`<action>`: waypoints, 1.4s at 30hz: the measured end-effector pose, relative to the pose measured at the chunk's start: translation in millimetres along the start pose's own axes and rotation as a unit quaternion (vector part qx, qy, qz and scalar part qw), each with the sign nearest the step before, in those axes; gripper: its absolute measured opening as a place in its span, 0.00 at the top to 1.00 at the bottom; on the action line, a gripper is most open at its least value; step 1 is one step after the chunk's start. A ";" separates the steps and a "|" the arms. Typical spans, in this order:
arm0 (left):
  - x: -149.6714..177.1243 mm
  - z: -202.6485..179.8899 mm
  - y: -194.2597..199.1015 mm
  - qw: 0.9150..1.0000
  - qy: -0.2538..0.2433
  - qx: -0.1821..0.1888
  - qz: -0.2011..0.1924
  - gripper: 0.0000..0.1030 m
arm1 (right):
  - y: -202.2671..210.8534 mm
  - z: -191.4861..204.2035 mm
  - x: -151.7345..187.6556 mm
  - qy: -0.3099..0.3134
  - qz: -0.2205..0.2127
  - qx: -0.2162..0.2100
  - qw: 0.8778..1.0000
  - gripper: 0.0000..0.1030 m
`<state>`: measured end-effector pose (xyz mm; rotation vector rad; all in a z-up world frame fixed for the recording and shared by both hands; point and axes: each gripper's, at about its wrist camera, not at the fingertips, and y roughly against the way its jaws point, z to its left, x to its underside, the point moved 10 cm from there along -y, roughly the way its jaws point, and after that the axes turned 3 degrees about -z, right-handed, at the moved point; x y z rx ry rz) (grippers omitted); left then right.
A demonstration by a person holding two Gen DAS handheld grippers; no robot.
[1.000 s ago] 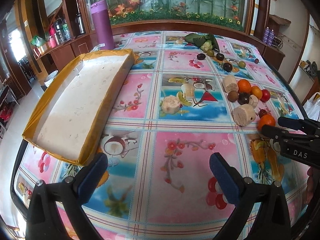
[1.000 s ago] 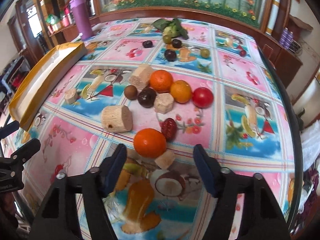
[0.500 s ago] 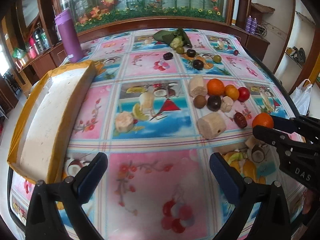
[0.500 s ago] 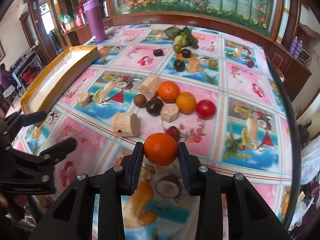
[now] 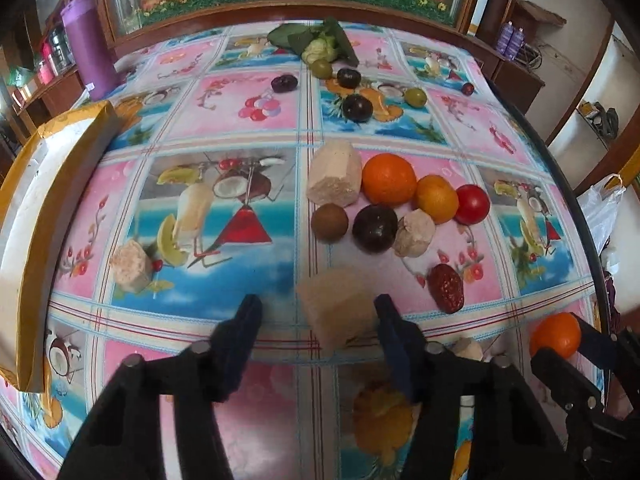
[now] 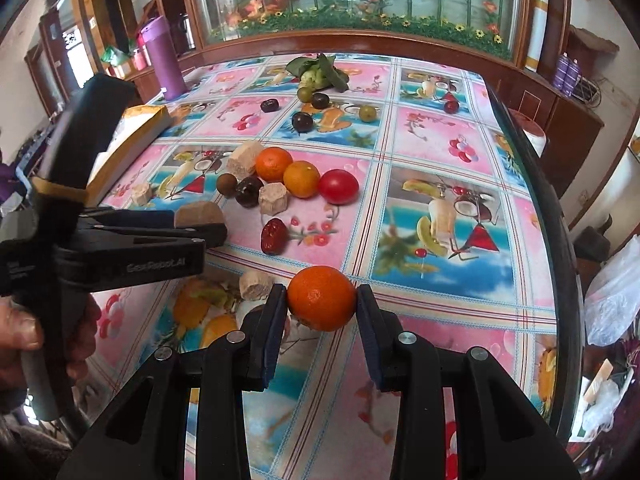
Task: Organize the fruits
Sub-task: 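Close the right gripper around the orange tangerine, then grasp the beige wooden cube with the left gripper while the right carries the tangerine toward the tray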
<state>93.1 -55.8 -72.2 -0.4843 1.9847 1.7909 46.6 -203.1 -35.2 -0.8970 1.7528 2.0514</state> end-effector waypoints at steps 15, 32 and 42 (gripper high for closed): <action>37.3 33.0 47.8 0.998 0.060 0.028 0.006 0.64 | 10.5 23.3 -4.0 0.024 -0.025 -0.035 0.999 0.66; 32.0 169.9 100.8 0.993 0.104 0.018 -0.059 0.64 | -11.3 150.7 -32.5 0.067 -0.010 -0.058 0.996 0.67; 22.6 281.7 99.7 0.987 0.142 -0.033 -0.067 0.64 | -52.2 260.3 -91.9 0.118 -0.014 -0.099 0.988 0.67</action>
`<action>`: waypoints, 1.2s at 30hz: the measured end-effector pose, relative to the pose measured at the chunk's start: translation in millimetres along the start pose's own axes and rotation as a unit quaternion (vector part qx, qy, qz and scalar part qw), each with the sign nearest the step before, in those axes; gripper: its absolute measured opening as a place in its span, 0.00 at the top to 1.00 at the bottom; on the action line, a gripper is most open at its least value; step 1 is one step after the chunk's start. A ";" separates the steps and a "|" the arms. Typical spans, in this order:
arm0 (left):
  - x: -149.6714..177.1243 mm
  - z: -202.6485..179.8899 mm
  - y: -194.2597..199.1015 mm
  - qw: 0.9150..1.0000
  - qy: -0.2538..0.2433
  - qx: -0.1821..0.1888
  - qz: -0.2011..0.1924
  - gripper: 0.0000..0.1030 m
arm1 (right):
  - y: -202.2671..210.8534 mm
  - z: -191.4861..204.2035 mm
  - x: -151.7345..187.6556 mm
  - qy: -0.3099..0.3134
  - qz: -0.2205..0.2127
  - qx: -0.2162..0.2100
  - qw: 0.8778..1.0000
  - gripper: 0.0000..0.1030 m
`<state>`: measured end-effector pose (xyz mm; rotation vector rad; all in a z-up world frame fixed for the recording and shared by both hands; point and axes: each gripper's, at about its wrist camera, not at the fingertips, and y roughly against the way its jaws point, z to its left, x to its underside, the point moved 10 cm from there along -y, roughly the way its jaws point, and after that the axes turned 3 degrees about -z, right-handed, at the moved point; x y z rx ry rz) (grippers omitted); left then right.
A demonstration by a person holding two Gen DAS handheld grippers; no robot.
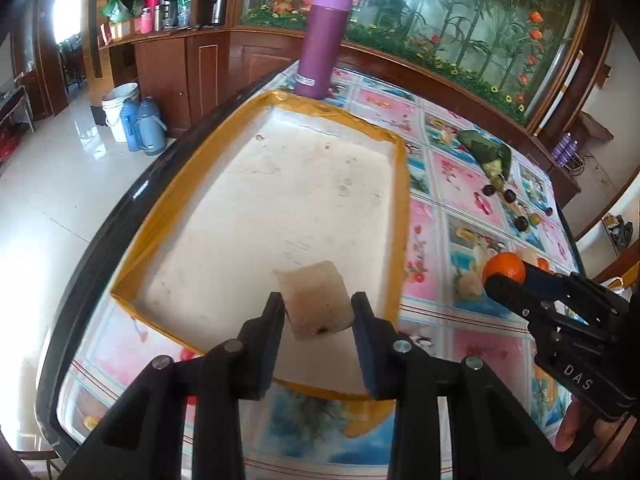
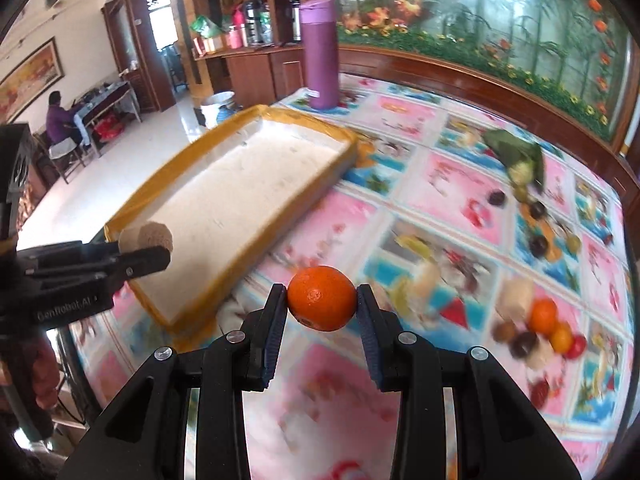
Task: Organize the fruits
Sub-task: 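Grasp the beige wooden cube with the left gripper while the right carries the tangerine toward the tray, then open the right gripper to drop the tangerine in the tray while the left releases the cube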
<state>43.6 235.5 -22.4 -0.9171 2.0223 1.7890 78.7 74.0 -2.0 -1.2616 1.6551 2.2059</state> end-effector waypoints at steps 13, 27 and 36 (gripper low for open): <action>-25.7 67.1 -38.5 0.999 0.016 -0.046 0.013 0.64 | -115.4 74.7 -62.2 0.024 0.044 -0.048 0.998 0.67; -20.2 76.8 -52.3 0.998 0.001 -0.063 0.025 0.64 | -144.0 81.6 -62.5 0.038 0.071 -0.037 0.996 0.60; -18.1 75.2 -39.9 0.997 -0.005 -0.074 0.012 0.64 | -126.3 73.6 -58.3 0.036 0.055 -0.024 0.998 0.58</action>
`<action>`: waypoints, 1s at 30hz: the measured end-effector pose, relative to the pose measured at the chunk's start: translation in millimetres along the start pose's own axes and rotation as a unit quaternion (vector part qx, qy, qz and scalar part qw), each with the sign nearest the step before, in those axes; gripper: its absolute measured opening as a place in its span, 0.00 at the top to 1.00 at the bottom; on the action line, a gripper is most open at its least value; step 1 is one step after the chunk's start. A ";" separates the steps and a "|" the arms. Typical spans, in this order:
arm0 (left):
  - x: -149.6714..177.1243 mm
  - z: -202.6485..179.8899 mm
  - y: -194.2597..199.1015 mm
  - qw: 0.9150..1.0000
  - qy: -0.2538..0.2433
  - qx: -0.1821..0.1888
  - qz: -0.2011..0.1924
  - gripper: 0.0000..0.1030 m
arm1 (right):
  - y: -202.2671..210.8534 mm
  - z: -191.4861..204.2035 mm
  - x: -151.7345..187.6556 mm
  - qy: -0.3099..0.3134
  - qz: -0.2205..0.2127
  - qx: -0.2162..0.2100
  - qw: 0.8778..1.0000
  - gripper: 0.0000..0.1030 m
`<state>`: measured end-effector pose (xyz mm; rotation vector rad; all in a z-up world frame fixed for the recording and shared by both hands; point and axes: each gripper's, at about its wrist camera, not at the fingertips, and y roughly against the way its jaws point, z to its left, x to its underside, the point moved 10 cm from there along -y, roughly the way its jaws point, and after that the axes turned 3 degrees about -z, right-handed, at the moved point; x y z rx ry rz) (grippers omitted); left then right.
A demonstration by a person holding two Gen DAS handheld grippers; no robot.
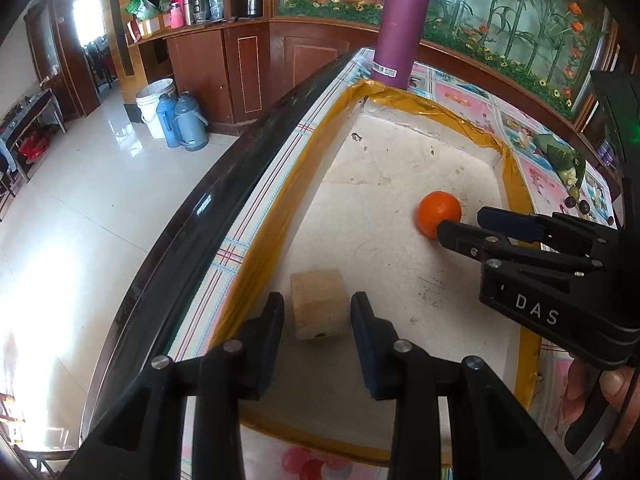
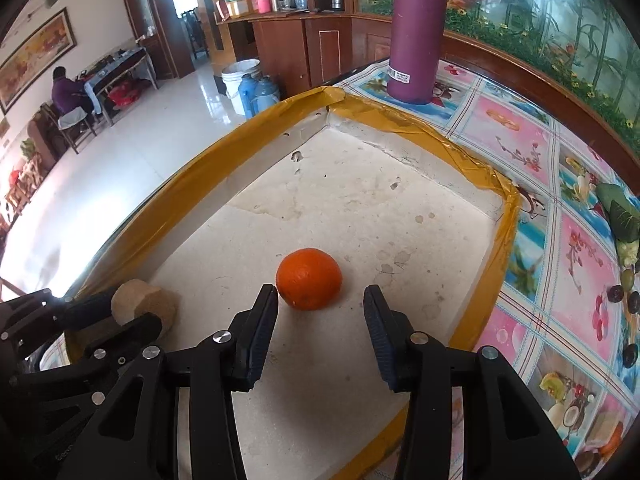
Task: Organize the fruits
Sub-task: 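Open the right gripper to drop the tangerine in the tray while the left releases the cube, then withdraw both grippers from the tray back toward the fruit cluster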
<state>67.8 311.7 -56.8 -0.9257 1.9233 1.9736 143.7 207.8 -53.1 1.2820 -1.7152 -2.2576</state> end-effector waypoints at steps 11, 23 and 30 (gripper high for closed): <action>9.7 -4.6 31.0 0.999 -0.003 -0.027 -0.034 0.49 | 49.8 -1.7 21.1 -0.001 -0.035 0.006 0.999 0.58; 18.5 -52.8 51.8 0.997 -0.019 -0.037 -0.066 0.27 | 127.8 -47.9 75.4 -0.024 -0.082 0.063 0.994 0.41; 30.5 -108.8 63.0 0.996 -0.043 -0.007 -0.079 0.27 | 171.1 -83.7 119.8 -0.048 -0.099 0.094 0.989 0.41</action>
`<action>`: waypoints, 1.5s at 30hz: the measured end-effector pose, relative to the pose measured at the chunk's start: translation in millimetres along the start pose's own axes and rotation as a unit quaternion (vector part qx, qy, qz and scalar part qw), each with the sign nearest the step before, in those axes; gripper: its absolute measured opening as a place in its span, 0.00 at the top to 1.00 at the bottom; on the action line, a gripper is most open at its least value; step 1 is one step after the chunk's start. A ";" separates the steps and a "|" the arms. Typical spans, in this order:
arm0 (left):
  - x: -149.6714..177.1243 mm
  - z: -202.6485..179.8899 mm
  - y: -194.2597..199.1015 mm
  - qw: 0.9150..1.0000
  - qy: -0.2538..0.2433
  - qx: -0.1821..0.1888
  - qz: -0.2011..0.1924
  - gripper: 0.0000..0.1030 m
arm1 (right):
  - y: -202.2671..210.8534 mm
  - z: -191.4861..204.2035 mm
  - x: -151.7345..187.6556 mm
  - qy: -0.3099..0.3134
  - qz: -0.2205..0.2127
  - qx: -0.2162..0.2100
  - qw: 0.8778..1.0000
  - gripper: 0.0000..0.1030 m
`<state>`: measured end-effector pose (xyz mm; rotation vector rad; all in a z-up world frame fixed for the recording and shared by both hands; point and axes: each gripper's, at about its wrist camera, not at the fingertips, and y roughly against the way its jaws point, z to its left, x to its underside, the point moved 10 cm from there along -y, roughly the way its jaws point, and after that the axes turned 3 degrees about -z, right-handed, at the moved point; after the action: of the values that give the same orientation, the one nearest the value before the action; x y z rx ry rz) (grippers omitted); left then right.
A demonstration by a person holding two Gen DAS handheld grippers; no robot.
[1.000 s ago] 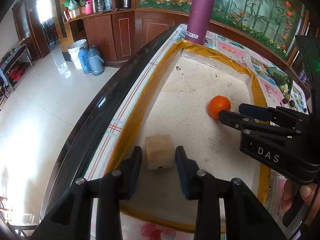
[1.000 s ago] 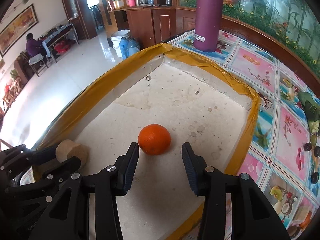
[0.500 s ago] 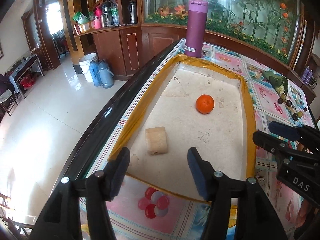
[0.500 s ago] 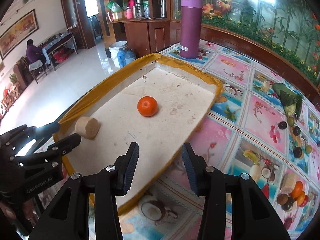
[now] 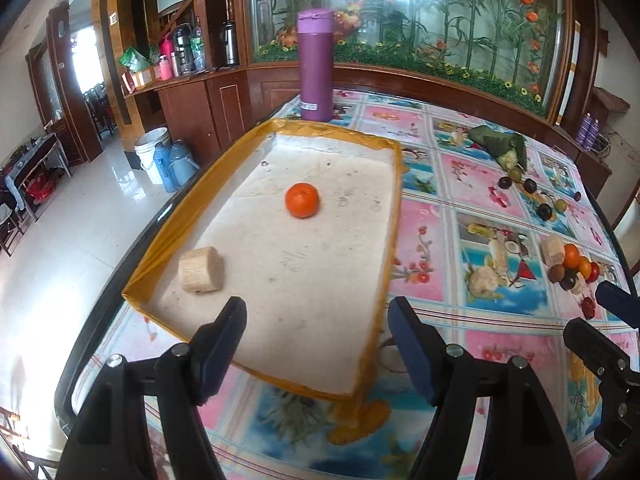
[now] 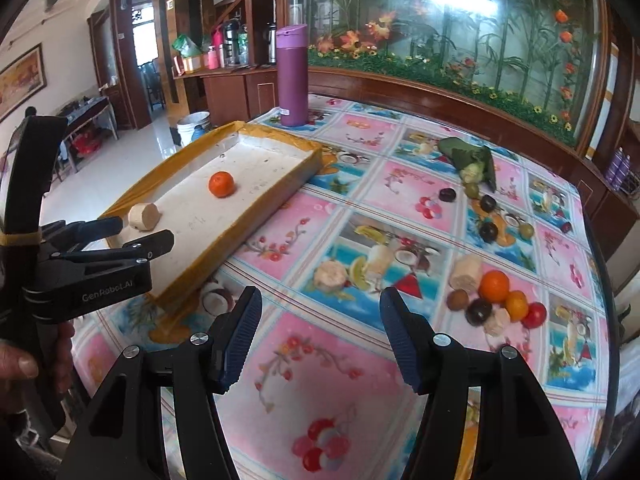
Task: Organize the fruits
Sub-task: 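Withdraw both grippers from the tray back toward the fruit cluster, then grasp the small beige wooden cylinder with the right gripper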
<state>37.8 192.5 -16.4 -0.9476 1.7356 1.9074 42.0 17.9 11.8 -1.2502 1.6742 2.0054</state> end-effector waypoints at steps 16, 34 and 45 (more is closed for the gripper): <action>36.7 -142.9 17.4 0.992 -0.092 0.080 0.022 0.26 | 52.2 -137.0 83.9 -0.102 0.019 0.076 0.992 0.41; 56.7 -153.0 19.6 0.993 -0.086 0.060 0.049 0.26 | -8.7 -155.2 106.2 -0.099 0.084 0.004 0.992 0.45; 54.1 -190.8 11.2 0.989 -0.095 0.090 0.068 0.23 | 7.7 -165.3 100.3 -0.074 0.059 0.002 0.996 0.78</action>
<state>34.1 -3.7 -47.2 -0.5772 1.8604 1.8171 50.5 -164.6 -51.9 -0.9963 1.7164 2.1033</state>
